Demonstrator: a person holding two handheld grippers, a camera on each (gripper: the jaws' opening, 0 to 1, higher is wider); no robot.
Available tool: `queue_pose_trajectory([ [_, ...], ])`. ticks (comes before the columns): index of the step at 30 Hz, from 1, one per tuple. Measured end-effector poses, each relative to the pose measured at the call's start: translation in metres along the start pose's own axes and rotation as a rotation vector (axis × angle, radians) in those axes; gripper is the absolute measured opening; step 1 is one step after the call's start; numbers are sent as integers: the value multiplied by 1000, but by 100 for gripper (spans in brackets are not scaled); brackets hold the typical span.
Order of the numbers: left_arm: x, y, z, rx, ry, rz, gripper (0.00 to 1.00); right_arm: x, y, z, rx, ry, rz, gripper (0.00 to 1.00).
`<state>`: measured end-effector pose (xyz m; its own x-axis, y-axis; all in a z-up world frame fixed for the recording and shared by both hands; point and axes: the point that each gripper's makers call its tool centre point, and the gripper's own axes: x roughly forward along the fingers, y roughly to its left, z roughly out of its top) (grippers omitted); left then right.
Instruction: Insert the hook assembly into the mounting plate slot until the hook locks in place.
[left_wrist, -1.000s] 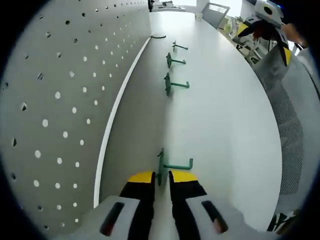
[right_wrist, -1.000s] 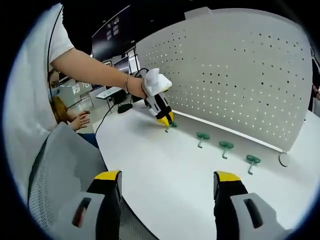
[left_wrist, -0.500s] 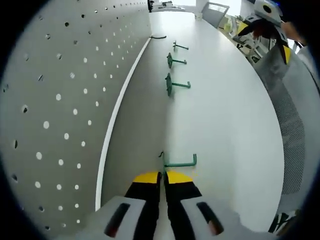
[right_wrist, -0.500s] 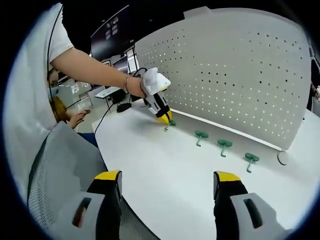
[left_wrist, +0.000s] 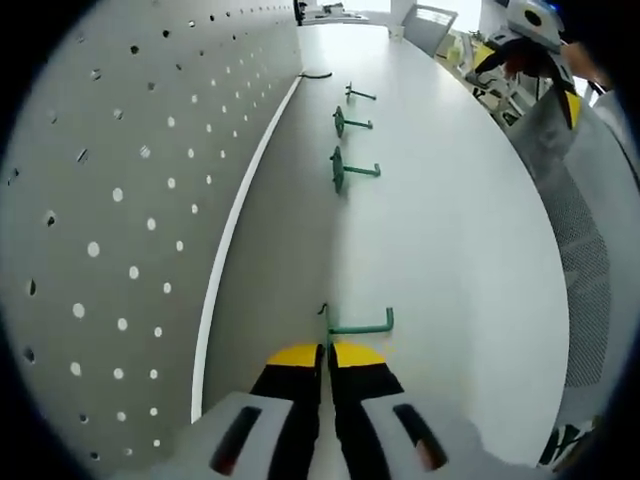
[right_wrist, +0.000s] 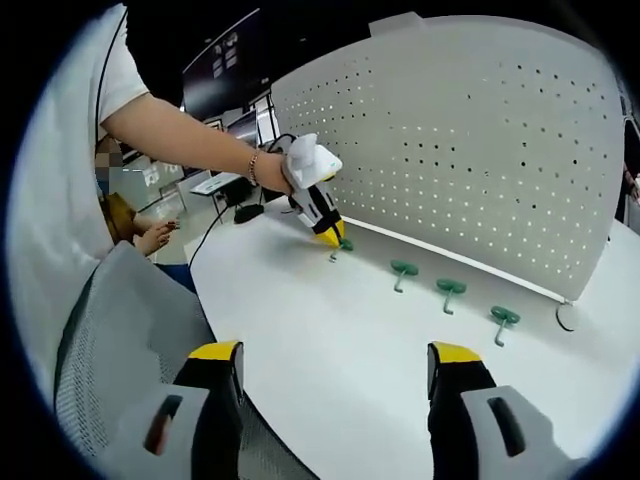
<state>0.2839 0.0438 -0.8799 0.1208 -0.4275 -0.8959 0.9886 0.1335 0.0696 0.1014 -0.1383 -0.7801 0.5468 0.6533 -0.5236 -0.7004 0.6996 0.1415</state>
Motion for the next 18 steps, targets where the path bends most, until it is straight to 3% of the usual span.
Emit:
queue_pose_trajectory([
  [4, -2, 2, -3, -41, -43, 25, 3, 0, -1, 1, 1, -2, -2, 73],
  [7, -6, 1, 6, -86, -131, 36, 3, 0, -1, 1, 1, -3, 0, 72],
  [11, -10, 4, 6, -110, -146, 46, 3, 1, -1, 1, 4, -4, 2, 72],
  [14, -14, 4, 13, -145, -203, 49, 3, 3, 0, 2, 2, -5, 5, 72],
  [18, -19, 1, 18, -140, -229, 58, 2, 3, 0, 4, 6, -10, 5, 73],
])
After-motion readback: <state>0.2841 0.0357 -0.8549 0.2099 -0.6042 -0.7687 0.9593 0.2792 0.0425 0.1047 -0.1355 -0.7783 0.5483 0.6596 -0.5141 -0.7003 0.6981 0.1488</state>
